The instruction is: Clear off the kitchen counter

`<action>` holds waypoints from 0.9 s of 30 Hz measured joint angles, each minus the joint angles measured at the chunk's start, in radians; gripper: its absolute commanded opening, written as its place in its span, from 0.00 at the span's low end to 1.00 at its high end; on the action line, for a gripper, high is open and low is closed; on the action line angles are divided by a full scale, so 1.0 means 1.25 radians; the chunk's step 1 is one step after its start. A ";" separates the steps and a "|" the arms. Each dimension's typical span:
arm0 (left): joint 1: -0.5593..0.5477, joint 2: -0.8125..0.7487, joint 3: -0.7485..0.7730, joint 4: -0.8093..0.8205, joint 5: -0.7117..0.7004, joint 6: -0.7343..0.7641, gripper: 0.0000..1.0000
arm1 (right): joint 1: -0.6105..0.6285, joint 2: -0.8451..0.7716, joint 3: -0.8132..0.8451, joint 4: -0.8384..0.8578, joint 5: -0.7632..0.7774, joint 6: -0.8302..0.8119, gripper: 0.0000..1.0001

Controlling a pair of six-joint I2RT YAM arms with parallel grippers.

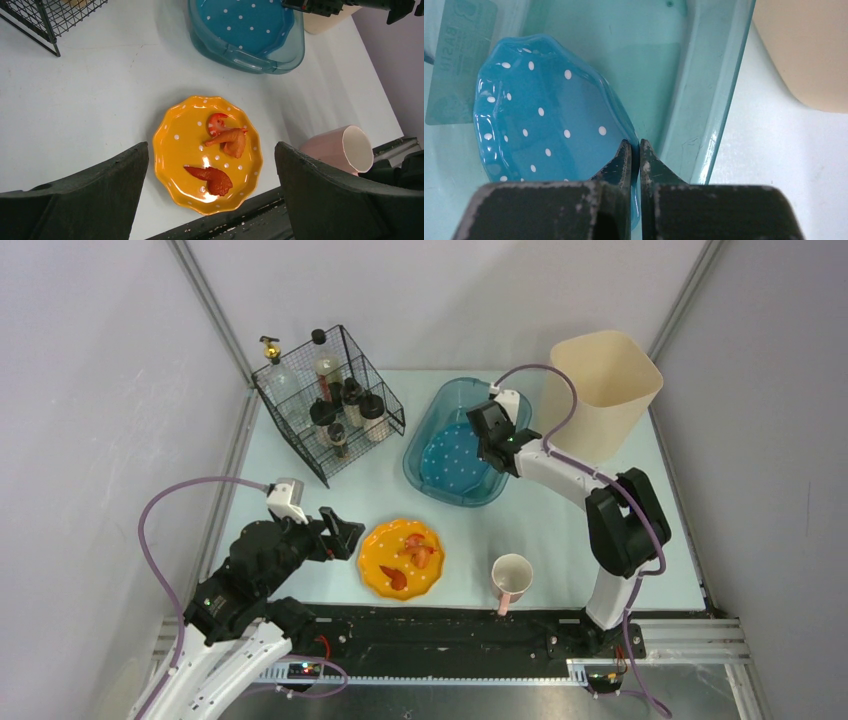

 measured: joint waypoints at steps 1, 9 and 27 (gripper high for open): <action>0.000 0.000 0.000 0.000 0.000 0.000 1.00 | 0.001 0.000 0.000 -0.001 -0.004 0.004 0.00; -0.001 0.000 0.000 0.000 0.000 0.000 1.00 | -0.055 0.012 -0.001 -0.021 -0.063 0.082 0.00; -0.002 0.004 0.000 0.000 0.000 0.000 1.00 | -0.148 0.127 0.112 -0.053 -0.062 0.247 0.00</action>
